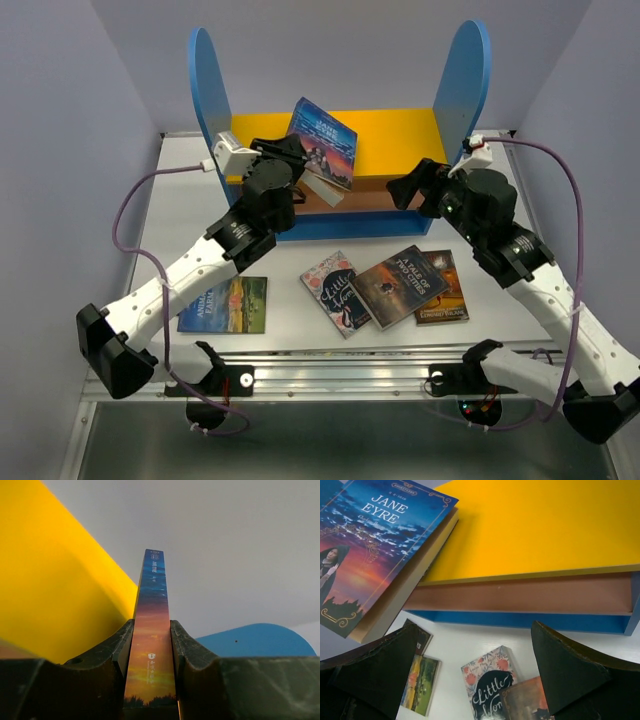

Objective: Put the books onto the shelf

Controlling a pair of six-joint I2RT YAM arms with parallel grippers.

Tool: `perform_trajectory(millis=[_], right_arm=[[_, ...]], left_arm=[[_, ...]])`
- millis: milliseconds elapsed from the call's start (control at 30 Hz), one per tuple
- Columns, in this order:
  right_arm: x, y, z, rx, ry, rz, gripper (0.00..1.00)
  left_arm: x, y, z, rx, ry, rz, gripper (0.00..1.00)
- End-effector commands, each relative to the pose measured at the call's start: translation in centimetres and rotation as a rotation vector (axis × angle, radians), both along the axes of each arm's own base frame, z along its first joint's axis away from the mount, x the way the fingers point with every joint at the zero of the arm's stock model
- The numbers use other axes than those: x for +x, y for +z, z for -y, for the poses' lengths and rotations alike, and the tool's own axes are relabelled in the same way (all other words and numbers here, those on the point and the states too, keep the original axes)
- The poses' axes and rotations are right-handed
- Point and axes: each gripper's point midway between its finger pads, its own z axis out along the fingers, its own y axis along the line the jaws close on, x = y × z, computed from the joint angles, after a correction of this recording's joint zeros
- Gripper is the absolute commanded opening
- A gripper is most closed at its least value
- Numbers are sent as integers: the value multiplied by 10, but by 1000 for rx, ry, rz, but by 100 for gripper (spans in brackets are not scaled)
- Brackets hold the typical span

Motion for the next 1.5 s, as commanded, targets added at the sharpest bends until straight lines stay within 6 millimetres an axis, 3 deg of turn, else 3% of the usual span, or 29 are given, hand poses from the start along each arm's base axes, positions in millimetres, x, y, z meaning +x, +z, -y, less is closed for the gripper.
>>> perform_trajectory(millis=[0, 33, 67, 200, 333, 400, 433, 500, 533, 600, 700, 833, 967, 1067, 1100, 1133, 1300, 1333, 1367, 1400, 1467], right_arm=[[-3, 5, -16, -8, 83, -16, 100], [-4, 4, -18, -12, 95, -25, 100], [-2, -1, -22, -29, 114, -38, 100], [-5, -12, -39, -58, 216, -87, 100], [-4, -17, -40, -73, 223, -107, 100], [-4, -15, -38, -79, 215, -95, 100], [-4, -13, -36, -78, 206, -89, 100], [-4, -11, -35, -80, 199, -82, 100], [-3, -10, -33, -83, 191, -80, 100], [-3, -10, -33, -85, 188, -78, 100], [-2, -8, -33, -88, 189, -74, 100], [4, -9, -26, -127, 147, -85, 100], [14, 7, -31, -155, 162, -47, 100], [29, 17, -38, -165, 161, -34, 100], [33, 32, -40, -165, 163, 0, 100], [42, 26, -46, -180, 169, -15, 100], [69, 35, -63, -249, 196, 14, 99], [75, 46, -62, -258, 176, 31, 99], [87, 34, -66, -294, 176, 8, 95], [93, 41, -66, -303, 159, 17, 93], [109, 28, -70, -342, 146, 0, 83]], left_arm=[[-19, 46, -43, -271, 310, 68, 0], [-22, 42, -50, -272, 381, 61, 0], [-23, 34, -39, -259, 388, 42, 0], [-22, 20, -31, -227, 428, -14, 0], [-17, 7, -22, -205, 413, -61, 1], [-18, 1, -21, -205, 398, -75, 25], [-18, -10, -17, -198, 376, -93, 48], [-21, -4, -17, -228, 335, -78, 70], [-21, -17, -16, -195, 324, -89, 85], [-25, -13, -15, -194, 281, -80, 99], [-28, -18, -8, -162, 214, -95, 99], [-35, -37, 17, -37, 34, -168, 99], [-50, -56, 23, 47, -79, -213, 99], [-63, -70, 23, 98, -157, -238, 99], [-67, -70, 21, 122, -173, -236, 99], [-72, -80, 22, 149, -201, -263, 99], [-85, -77, 19, 216, -270, -267, 99], [-87, -76, 19, 241, -285, -262, 99], [-88, -75, 17, 247, -286, -262, 99], [-91, -73, 14, 247, -290, -264, 99], [-96, -72, 7, 240, -288, -265, 99]])
